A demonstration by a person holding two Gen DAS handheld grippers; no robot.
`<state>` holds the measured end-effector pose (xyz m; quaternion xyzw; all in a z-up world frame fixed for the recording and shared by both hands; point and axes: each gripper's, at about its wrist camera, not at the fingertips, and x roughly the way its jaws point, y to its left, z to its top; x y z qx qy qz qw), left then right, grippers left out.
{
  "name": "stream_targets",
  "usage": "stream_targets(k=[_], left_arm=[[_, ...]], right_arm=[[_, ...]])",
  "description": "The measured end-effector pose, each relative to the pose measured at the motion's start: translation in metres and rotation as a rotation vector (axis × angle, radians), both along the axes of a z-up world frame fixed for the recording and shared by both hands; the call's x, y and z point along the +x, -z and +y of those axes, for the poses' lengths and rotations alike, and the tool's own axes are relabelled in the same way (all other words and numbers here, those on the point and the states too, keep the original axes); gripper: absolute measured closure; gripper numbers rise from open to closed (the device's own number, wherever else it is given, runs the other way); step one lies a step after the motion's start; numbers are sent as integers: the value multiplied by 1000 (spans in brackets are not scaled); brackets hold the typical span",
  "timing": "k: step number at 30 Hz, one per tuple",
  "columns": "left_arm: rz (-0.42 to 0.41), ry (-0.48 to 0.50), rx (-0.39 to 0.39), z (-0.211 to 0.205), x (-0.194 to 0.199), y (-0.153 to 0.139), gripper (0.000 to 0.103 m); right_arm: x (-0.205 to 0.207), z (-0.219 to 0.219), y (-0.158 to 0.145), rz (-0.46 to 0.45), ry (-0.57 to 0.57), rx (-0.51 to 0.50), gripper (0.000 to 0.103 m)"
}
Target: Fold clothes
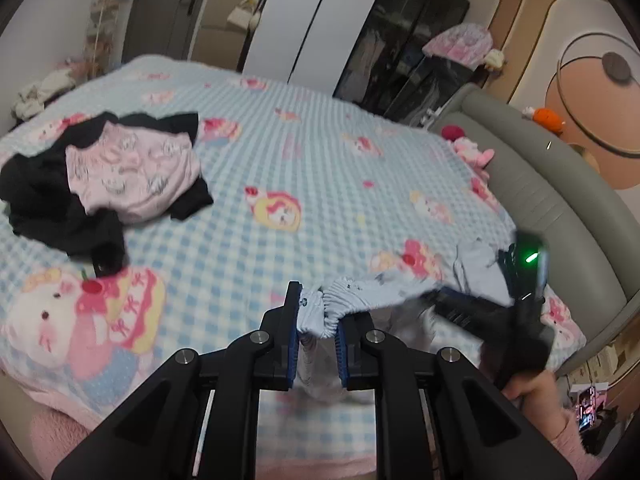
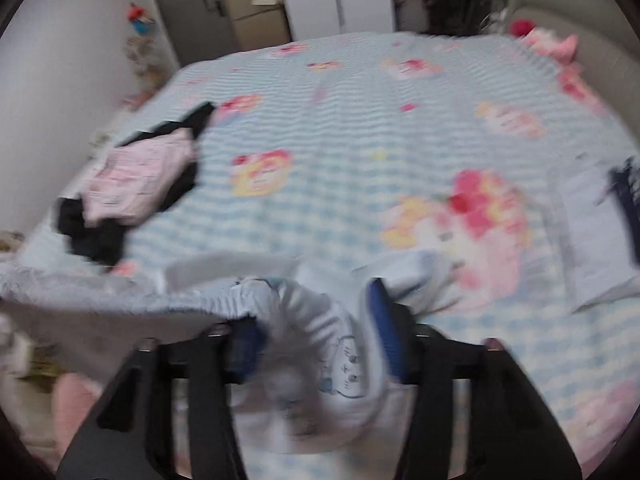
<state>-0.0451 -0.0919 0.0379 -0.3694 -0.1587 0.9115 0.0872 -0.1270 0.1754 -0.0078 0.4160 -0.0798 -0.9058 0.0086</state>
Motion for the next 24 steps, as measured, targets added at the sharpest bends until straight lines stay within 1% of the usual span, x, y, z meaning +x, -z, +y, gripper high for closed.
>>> stream_targets(k=[1, 2, 4, 6, 7, 8, 10, 11, 12, 14, 15, 16, 17, 19, 21, 22, 23, 24], left_arm=[[-28, 3, -3, 1, -4, 11, 83], [-63, 8, -3, 4, -9, 23, 78], [-132, 22, -2, 11, -20, 48, 79], [-196, 61, 5, 25, -32, 74, 77], [-222, 88, 18, 33, -36, 84, 73], [-238, 124, 53, 41, -39, 91, 68], [-248, 183, 122, 58, -44, 95, 67], [-254, 204, 138, 67, -47, 96, 64], [-259, 225, 154, 77, -50, 96, 56], [-260, 263, 175, 95, -54, 96, 55], [-257, 282, 182, 103, -55, 95, 61], [-247, 291, 172, 111, -56, 91, 74], [-215, 270, 110, 115, -57, 80, 98], [-149, 227, -9, 120, -62, 56, 98], [-69, 170, -74, 105, -79, 14, 98], [-27, 144, -101, 97, -87, -8, 98], [19, 127, -110, 87, -95, -35, 98], [66, 110, -120, 77, -103, -61, 98]], right_arm=[[1, 5, -5, 18, 8, 0, 77], [6, 7, -16, 49, 15, 21, 81], [16, 10, -40, 113, 29, 68, 94], [31, 17, -70, 186, 52, 81, 94], [38, 21, -83, 214, 50, 59, 94], [44, 25, -97, 241, 47, 33, 94], [53, 26, -116, 270, 33, 42, 94], [58, 25, -124, 284, 31, 59, 94], [63, 26, -132, 304, 32, 54, 94], [73, 28, -148, 346, 36, 37, 94], [76, 31, -155, 360, 32, 13, 94], [78, 34, -161, 373, 31, -11, 94], [78, 35, -166, 380, 34, -10, 94], [75, 41, -174, 389, 54, 17, 94], [69, 49, -179, 394, 91, 67, 94], [64, 56, -182, 390, 107, 74, 94], [56, 65, -185, 374, 139, 84, 94], [46, 74, -187, 355, 145, 79, 94]])
